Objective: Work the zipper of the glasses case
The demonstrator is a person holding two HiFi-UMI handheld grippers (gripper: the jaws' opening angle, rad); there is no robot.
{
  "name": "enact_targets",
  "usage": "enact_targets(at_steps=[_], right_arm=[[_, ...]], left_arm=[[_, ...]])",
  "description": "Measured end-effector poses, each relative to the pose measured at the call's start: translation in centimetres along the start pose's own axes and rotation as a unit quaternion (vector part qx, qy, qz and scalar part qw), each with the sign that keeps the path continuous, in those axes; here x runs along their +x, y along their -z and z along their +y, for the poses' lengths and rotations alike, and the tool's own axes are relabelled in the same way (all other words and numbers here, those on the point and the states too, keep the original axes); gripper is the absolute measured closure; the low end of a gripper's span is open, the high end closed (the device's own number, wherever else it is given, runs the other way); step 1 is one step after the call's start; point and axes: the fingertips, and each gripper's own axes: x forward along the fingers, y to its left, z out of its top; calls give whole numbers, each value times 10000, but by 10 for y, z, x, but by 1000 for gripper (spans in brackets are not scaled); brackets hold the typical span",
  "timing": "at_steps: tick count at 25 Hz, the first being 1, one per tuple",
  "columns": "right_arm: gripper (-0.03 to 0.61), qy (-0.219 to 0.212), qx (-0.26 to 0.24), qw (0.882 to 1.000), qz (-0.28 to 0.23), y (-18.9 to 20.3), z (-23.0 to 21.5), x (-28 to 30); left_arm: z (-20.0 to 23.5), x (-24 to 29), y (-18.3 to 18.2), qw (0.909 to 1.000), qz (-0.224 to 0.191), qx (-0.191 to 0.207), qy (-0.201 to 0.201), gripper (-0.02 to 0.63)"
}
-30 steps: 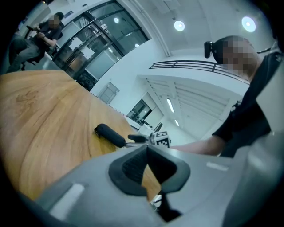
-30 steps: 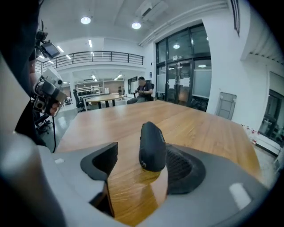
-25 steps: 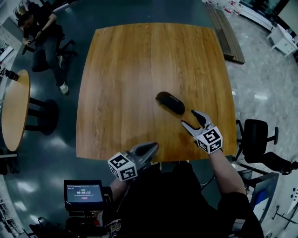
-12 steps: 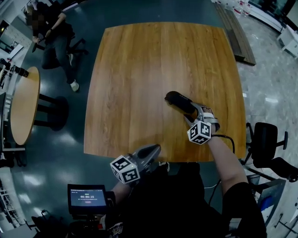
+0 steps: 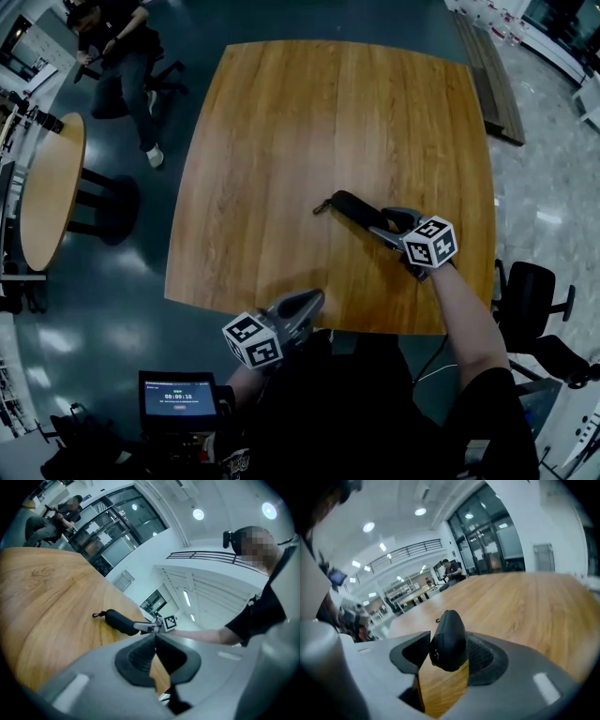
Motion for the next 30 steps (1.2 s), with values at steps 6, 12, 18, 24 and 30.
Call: enact_targets(at_steps=[6,12,18,24,30], right_arm=[[341,-714,2000,9771,131,-4,-27,-5],[347,-395,1083,9933,102,-19,-42,-12],[351,2025,-3820,8879,1571,-15,-47,-22],[353,2433,-3267,9004,1526,21,-20,-18],[400,1969,-2991,9262,1179,34,21,-20]], left_arm=[[-9,15,5,9998,24,-131,149,614],[-4,25,11,9997,13,-236,55,614],[2,27,8,9995,62,-305,-39,614],[-4,39,5,9994,78,-284,165,614],[-4,43,7,9992,116,-320,228,614]])
